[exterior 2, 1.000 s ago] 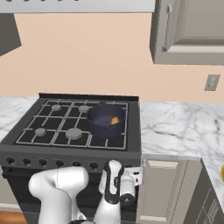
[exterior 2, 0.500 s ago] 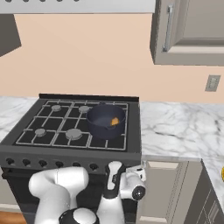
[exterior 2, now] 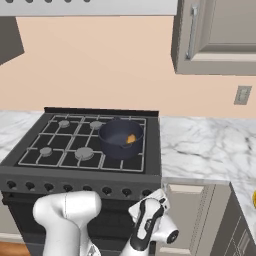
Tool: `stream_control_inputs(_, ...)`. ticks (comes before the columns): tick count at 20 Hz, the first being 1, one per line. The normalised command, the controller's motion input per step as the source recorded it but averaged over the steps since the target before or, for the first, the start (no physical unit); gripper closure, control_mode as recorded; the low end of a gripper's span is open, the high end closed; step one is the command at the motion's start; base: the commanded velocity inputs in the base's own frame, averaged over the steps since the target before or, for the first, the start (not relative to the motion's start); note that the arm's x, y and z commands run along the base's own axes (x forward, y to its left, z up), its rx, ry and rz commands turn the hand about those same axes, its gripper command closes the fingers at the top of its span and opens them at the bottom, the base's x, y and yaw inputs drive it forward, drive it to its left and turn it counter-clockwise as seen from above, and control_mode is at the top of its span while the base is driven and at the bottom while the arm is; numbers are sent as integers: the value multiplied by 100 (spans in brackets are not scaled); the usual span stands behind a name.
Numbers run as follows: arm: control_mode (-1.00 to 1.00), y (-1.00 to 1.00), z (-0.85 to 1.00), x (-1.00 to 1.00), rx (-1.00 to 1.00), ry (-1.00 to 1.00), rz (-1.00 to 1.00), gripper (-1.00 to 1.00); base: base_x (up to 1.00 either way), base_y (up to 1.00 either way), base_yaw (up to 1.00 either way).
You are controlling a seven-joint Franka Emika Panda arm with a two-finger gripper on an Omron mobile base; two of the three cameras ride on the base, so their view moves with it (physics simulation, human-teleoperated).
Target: Retrieve the frozen meat and place it in the pot on a burner. Then turn the burner on.
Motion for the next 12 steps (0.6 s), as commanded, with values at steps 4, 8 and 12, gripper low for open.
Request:
stream_control_inputs(4,-100,0,-46,-2,-2,-21,75,100,0,0,0)
stream_control_inputs(8,-100,-4,-5,-8,0,-2,8,100,0,0,0)
stream_control_inputs(12,-100,-77,-28,-100,0,-21,3,100,0,0,0)
